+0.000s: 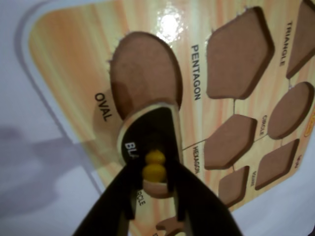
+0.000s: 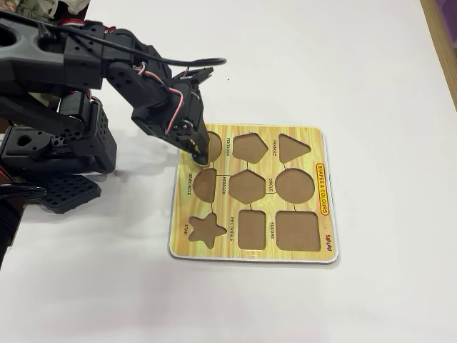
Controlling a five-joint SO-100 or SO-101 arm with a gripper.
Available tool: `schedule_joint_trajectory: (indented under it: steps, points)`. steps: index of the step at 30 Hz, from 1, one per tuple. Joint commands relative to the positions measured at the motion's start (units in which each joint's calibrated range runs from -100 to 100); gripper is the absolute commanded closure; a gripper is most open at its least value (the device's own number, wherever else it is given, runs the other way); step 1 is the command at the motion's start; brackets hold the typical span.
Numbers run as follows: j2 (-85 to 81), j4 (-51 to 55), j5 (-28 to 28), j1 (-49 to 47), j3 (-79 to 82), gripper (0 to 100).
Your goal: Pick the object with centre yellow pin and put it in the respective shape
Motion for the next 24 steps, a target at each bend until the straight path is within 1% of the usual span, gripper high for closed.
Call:
schedule_joint_trajectory:
  steps: [1, 3, 7, 17, 24]
  points:
    - [-2.4, 0.1, -0.1, 0.6, 0.3, 99]
    - [-3.1, 0.1, -0.1, 1.2, 0.4, 99]
    - [-4.0, 0.2, -0.1, 6.2, 0.4, 99]
    - [-4.0, 0.2, -0.1, 13.8, 0.4, 99]
    - [-3.6, -0.6, -0.1, 15.0, 0.4, 99]
